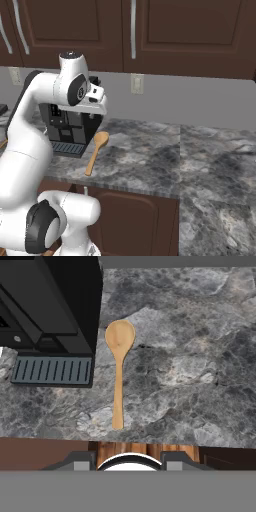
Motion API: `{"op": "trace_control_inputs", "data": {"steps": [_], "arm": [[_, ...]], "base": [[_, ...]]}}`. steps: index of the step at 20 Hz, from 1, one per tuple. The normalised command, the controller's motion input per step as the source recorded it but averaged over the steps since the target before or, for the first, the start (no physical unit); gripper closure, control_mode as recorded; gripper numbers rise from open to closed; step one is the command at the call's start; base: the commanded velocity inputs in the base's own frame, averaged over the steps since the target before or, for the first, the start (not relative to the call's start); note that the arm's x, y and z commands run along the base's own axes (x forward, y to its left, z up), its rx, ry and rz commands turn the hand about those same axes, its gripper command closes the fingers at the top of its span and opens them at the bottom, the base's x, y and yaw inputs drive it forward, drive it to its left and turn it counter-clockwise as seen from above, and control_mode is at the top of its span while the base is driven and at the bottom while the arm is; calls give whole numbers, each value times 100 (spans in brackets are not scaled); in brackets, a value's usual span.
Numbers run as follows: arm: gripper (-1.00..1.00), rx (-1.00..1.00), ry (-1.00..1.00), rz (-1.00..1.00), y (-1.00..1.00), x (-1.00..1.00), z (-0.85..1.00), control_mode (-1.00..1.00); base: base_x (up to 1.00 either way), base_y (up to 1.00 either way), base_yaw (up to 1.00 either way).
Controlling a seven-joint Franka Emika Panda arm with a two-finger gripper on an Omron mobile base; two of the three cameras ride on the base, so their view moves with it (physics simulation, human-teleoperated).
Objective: Organize the utensils by type. Pick up the wooden spoons from the counter and place them in the open cabinet. Then pick up the metallic utensils from the counter and place them in the open drawer.
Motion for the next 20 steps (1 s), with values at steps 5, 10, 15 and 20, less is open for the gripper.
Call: {"op": "trace_control_inputs", "data": {"steps": [5, 10, 15, 20], "arm": [[-100, 0, 0, 0, 0, -11, -9, -100], [-100, 0, 1, 0, 1, 0, -38, -100], [-100, 0, 0, 0, 4, 0, -48, -100], [-100, 0, -2, 8, 22, -10, -23, -100]], "base": [[0, 0, 0], [0, 0, 0], [0, 0, 0], [0, 0, 0]]}}
